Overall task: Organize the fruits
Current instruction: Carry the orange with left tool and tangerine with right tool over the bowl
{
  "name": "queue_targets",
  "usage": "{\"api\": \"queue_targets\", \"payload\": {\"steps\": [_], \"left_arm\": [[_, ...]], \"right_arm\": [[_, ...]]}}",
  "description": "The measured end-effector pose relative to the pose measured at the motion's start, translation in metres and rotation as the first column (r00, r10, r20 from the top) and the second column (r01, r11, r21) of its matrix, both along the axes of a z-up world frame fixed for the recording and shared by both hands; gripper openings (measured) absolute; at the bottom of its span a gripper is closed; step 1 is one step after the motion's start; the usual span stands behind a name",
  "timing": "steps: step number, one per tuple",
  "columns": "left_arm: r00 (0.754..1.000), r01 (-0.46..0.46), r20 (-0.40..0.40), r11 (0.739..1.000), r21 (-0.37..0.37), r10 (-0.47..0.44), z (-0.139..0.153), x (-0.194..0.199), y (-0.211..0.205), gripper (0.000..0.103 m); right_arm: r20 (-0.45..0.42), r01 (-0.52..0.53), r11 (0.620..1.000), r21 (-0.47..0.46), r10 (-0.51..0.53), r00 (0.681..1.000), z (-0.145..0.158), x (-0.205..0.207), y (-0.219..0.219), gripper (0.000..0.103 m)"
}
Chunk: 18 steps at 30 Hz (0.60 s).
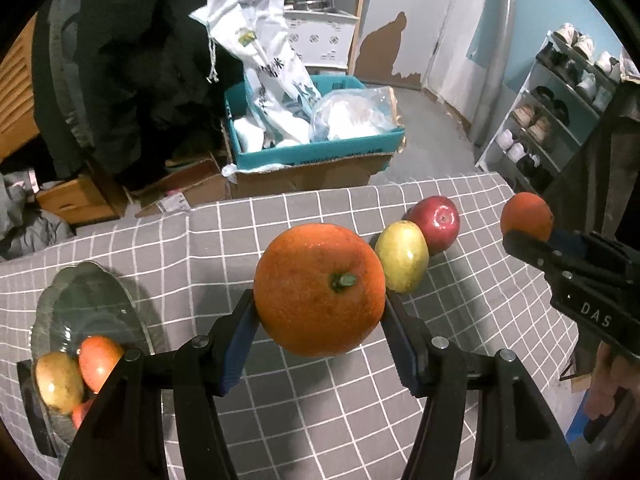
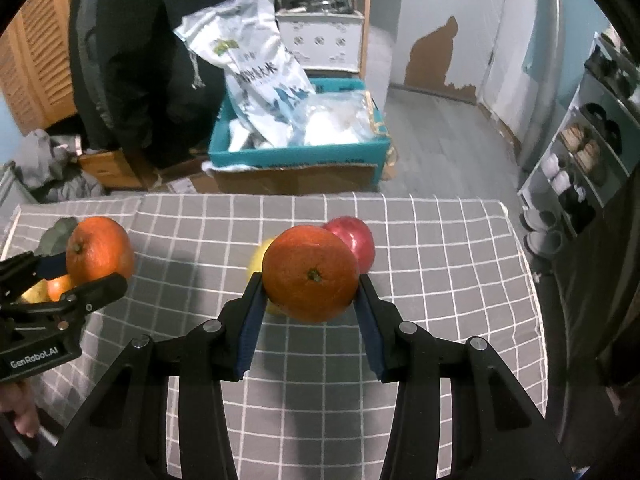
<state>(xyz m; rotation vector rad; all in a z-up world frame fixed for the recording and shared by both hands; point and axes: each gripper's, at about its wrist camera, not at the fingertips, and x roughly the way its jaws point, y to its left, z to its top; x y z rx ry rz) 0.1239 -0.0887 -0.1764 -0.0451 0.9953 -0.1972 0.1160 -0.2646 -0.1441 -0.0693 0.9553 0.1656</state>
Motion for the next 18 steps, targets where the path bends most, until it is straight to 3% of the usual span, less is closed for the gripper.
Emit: {"api": "queue_targets", "payload": {"steps": [18], "left_arm": [[0.996,-0.053,0.071,0.999,0.008,0.052,0.037,-0.037,0.043,0.063]], "right_arm": [[0.076,-0.084,0.996,0.041,0.08,0.994,0.043,-0.018,0.034,0.044]]}}
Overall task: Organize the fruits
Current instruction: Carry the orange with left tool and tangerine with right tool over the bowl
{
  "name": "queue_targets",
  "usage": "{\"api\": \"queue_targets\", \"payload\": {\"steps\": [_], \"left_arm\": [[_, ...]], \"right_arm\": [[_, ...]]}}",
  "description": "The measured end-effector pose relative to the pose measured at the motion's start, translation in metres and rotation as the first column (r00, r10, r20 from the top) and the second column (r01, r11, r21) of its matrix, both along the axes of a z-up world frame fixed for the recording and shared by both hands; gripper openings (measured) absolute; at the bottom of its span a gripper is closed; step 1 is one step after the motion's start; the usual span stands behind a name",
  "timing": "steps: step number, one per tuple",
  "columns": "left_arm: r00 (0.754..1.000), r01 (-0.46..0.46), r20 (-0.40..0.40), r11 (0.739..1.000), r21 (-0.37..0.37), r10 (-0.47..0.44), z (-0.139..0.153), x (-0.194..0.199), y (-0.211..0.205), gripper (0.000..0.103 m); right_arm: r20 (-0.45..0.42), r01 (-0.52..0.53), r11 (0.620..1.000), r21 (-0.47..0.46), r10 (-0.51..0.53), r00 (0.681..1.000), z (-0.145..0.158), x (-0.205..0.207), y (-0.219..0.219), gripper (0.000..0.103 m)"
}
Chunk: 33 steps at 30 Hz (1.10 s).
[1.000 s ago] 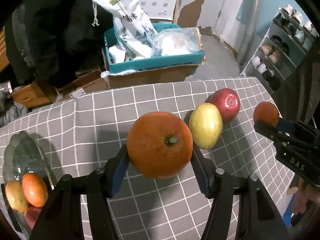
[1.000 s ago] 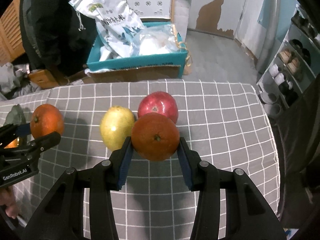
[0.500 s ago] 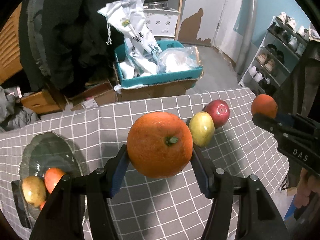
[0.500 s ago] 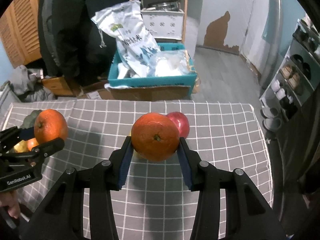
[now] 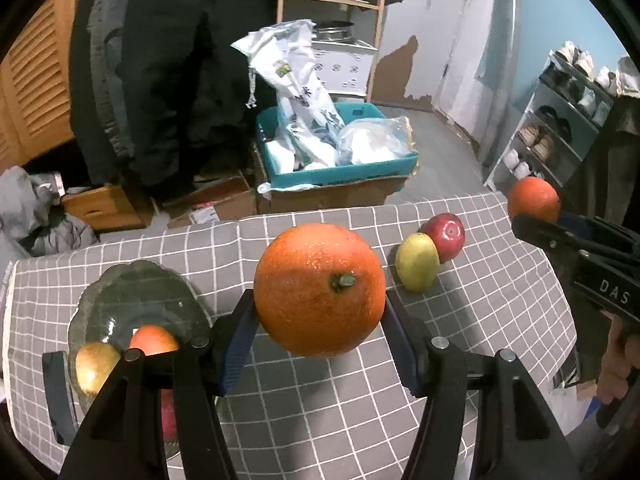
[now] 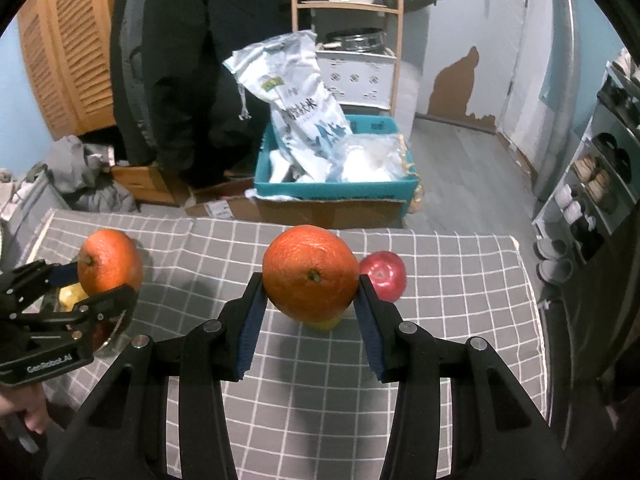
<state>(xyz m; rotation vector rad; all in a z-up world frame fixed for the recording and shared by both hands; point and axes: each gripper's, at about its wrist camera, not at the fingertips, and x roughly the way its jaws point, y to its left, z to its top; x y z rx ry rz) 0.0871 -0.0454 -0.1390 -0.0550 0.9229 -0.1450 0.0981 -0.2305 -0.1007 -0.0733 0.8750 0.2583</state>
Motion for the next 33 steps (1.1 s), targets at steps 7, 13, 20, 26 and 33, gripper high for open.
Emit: {"api": "queue_targets", "payload": {"steps": [7,13,20,26,33], "left_arm": [[0.999,-0.036,0.02,0.999,-0.006,0.036,0.009,-0.009,0.021,0.063],[0.996,-0.078,0.03,0.997,-0.004,0.078,0.012,-0.013,0.044,0.063],[0.99,-0.139,0.026,0.99,0.005,0.139,0.009,-0.017,0.075,0.063],[0.983,-0.182,0.009,0.983,0.008,0.182,0.003,-0.019,0.101,0.063],[0.973,-0.232,-0.01,0.973,0.001,0.232,-0.003,-0.02,0.131,0.063]], "right_arm": [[0.011,-0.045,0.999,0.01,0.044,0.999,0.007,-0.002,0.023,0.044],[0.01,-0.08,0.997,0.012,0.08,0.997,0.007,0.0,0.043,0.044],[0.006,-0.116,0.993,0.013,0.116,0.993,0.005,0.006,0.072,0.044],[-0.003,-0.156,0.988,0.011,0.156,0.988,0.001,0.01,0.099,0.043],[-0.007,-0.207,0.978,0.017,0.207,0.978,-0.001,0.013,0.132,0.043]]}}
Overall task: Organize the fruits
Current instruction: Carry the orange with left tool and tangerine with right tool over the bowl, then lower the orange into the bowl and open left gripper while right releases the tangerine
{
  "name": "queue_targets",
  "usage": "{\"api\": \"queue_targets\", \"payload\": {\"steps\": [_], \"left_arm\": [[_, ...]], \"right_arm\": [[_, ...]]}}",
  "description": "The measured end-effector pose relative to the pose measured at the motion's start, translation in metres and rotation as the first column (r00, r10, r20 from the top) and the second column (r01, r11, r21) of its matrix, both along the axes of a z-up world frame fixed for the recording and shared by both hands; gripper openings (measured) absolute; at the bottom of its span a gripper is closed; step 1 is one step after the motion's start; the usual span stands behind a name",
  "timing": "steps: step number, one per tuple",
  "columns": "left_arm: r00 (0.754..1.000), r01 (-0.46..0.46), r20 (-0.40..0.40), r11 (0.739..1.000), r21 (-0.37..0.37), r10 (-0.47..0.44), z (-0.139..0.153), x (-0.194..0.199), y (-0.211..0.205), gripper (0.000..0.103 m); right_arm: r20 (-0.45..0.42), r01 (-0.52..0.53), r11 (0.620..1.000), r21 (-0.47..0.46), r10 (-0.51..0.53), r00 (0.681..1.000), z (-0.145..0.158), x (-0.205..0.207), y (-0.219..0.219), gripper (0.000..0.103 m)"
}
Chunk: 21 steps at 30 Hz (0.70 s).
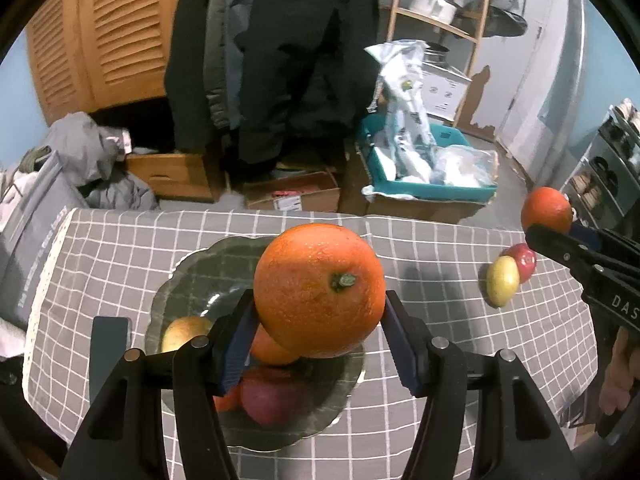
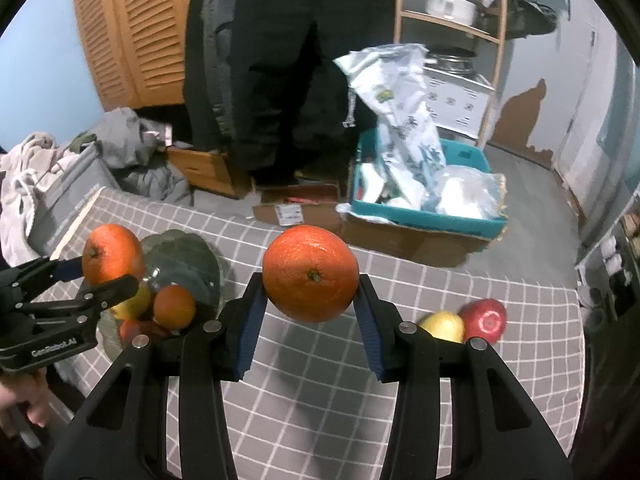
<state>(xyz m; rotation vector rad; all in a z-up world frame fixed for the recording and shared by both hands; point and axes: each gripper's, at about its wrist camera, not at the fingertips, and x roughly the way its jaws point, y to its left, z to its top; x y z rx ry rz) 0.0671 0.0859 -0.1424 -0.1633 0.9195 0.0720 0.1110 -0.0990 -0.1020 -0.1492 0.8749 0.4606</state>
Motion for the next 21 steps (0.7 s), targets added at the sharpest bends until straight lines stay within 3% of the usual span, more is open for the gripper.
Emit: {"api": "queue_targets", "payload": {"steps": [9,21], "left_arm": [[0.997,-0.059,-0.041,0.998,-0.006,0.058,-0.019,-0.004,0.034,0.063],[0.985,-0.099,-0.143,0.995,-0.029,0.094,-0.065,-0.002,0.06,0.063]], "right_arm": [[-0.042,-0.075,0.997,0.007,0.075,0.996,-0.014,0.002,0.046,0.043],[-0.11,-0.137,0.99,-0.016,0.134,0.985,-0.047,0.005,0.091,0.043]]}}
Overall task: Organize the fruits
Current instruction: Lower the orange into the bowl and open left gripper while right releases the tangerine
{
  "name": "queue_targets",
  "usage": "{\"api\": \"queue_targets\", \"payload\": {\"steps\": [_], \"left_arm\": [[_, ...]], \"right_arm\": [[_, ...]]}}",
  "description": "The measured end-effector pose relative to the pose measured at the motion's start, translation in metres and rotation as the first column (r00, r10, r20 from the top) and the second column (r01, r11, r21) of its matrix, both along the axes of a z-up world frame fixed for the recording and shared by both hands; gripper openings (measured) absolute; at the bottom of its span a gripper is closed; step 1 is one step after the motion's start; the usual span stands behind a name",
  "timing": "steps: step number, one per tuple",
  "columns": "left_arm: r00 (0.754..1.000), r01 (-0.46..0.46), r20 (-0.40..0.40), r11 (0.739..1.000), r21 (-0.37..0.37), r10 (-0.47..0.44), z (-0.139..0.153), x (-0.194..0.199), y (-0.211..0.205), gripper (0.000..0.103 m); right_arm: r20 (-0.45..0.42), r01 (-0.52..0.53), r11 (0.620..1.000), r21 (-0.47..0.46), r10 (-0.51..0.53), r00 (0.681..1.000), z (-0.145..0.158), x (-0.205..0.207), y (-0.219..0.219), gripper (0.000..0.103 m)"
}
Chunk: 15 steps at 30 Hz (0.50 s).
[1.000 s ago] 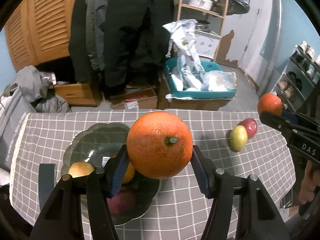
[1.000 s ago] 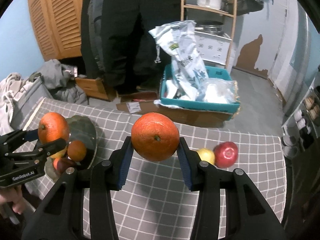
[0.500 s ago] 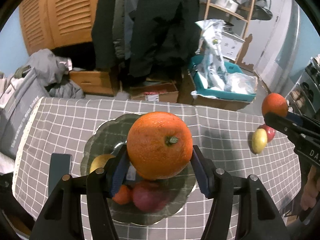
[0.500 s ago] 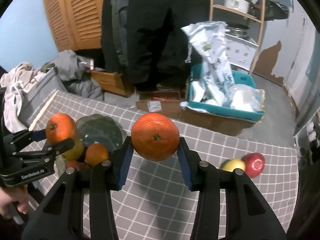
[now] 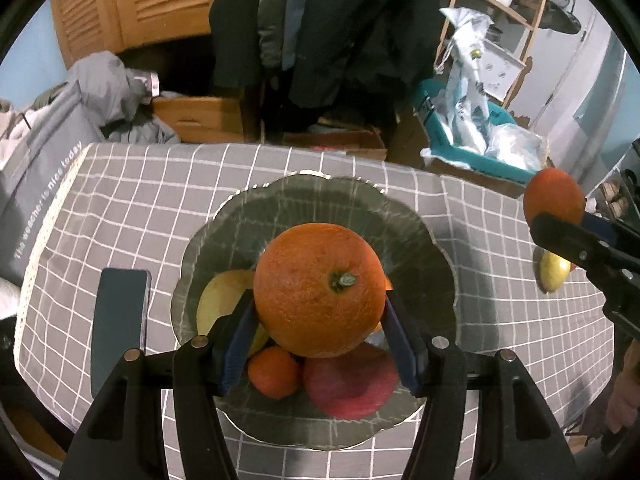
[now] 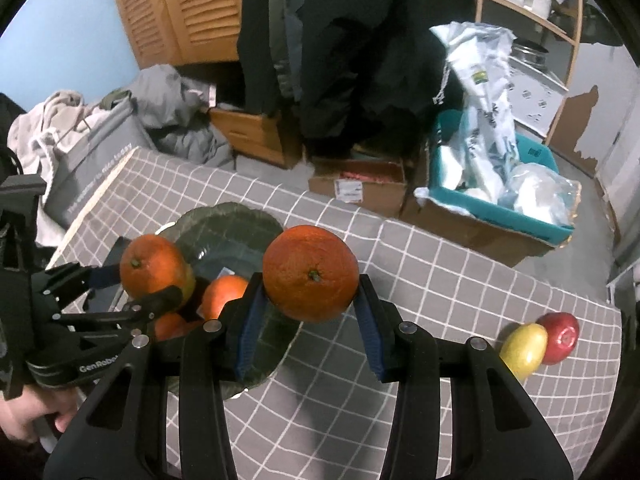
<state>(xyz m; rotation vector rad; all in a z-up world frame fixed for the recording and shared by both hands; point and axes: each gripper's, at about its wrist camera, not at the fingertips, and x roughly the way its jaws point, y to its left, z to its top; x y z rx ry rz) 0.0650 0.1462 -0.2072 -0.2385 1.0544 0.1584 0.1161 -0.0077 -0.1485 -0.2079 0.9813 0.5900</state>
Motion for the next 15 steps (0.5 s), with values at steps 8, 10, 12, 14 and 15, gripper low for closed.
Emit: {"api": "queue_targets", "payload": {"steps": [8,10,12,14,15], "left_arm": [[0.999,-0.013,-0.046,0.999,-0.03,0.012,-0.017,0.003,0.009,0.063],[0.998,-0.014,-0.059,0.999,-0.034,0.012,-0.022,0.005,0.01,0.063],[0.996,-0.015,-0.085,0.999,-0.038,0.012,-0.028,0.006,0.01,0.063],[0.993,-0.017,-0.114,0.999,-0.045,0.012,-0.033,0.008,0.009,0.063],[0.992,-0.02,-0.122,0.999,-0.047,0.014,-0.035,0.008,0.01,0.063]], "right_arm": [[-0.039,-0.007,1.0,-0.007,0.007,0.999,-0.013,0.004,0.01,0.043],[-0.045,-0.01,1.0,-0.009,0.009,0.999,-0.015,0.005,0.013,0.043],[-0.048,-0.012,1.0,-0.009,0.012,0.999,-0.016,0.005,0.015,0.043],[-0.05,-0.014,1.0,-0.009,0.014,0.999,-0.017,0.005,0.017,0.043],[-0.052,-0.016,1.0,-0.009,0.016,0.999,-0.017,0.006,0.018,0.044]]}}
